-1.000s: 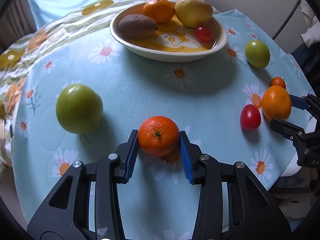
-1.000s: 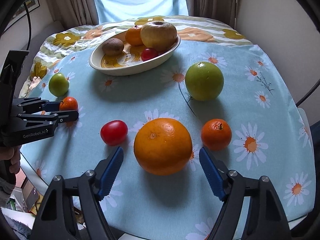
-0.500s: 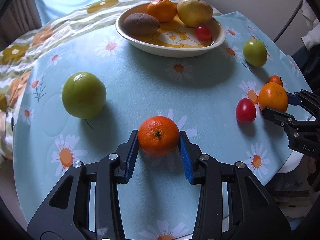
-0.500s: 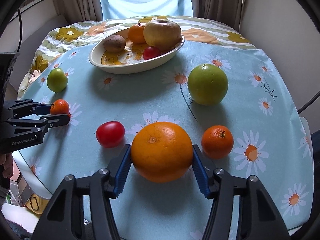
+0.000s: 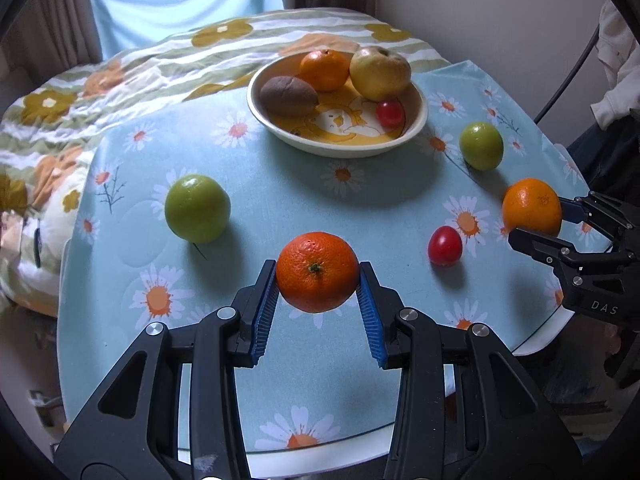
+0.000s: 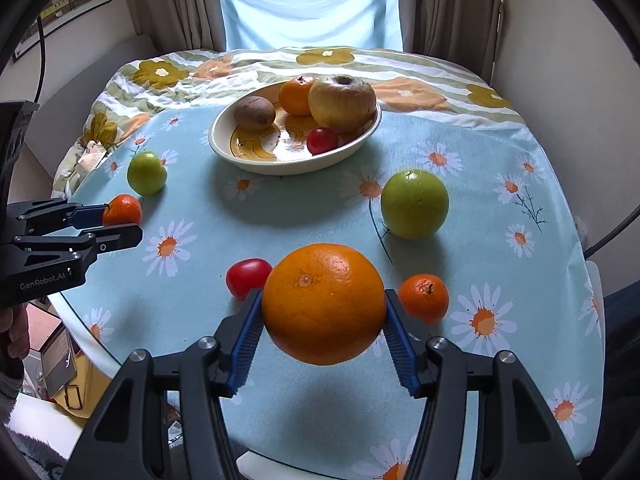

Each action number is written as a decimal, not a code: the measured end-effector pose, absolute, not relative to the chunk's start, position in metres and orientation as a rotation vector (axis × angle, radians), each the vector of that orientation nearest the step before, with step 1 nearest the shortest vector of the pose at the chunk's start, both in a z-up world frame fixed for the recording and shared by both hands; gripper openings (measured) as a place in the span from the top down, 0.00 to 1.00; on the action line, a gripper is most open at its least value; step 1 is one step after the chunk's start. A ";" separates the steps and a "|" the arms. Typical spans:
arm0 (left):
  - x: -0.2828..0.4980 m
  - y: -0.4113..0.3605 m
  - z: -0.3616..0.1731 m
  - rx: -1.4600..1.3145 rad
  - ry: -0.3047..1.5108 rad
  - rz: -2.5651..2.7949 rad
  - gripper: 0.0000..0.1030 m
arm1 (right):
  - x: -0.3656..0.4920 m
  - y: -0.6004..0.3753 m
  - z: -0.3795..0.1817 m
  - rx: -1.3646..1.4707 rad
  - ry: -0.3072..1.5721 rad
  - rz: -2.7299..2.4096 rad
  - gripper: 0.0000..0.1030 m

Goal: Organize fruits
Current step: 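Carry the mandarin with the left tool while the right tool carries the orange to the bowl, then open the left tool over the bowl while the right tool lowers and releases the orange there, then move the left tool to a red tomato while the right tool approaches another mandarin, then close the left tool on the red tomato while the right tool grasps the mandarin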

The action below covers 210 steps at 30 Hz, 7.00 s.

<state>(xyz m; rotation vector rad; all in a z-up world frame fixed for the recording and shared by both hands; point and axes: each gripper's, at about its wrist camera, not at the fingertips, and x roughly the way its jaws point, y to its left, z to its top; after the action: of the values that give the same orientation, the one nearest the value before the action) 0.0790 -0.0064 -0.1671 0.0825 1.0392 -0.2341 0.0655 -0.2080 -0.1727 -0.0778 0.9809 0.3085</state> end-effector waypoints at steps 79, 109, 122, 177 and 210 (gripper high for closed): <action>0.241 -0.023 -0.146 0.243 0.932 -0.431 0.00 | 0.187 -0.205 -0.118 0.066 0.964 0.197 0.48; 0.205 0.055 -0.161 0.100 1.008 -0.259 0.00 | 0.218 -0.128 -0.176 -0.045 1.064 0.399 0.48; 0.193 0.051 -0.144 0.132 0.986 -0.231 0.00 | 0.201 -0.142 -0.145 -0.060 0.917 0.370 0.00; 0.057 -0.100 -0.155 0.019 0.920 -0.160 0.00 | 0.071 -0.299 -0.132 -0.100 0.906 0.408 0.00; 0.085 -0.121 -0.229 0.063 1.066 -0.179 0.64 | 0.096 -0.281 -0.207 -0.156 1.050 0.506 0.31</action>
<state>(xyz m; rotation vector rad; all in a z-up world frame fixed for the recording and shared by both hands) 0.0849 -0.1212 -0.2286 0.0632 1.0656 -0.1792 0.0956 -0.2809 -0.2066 -0.1555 1.0498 0.5059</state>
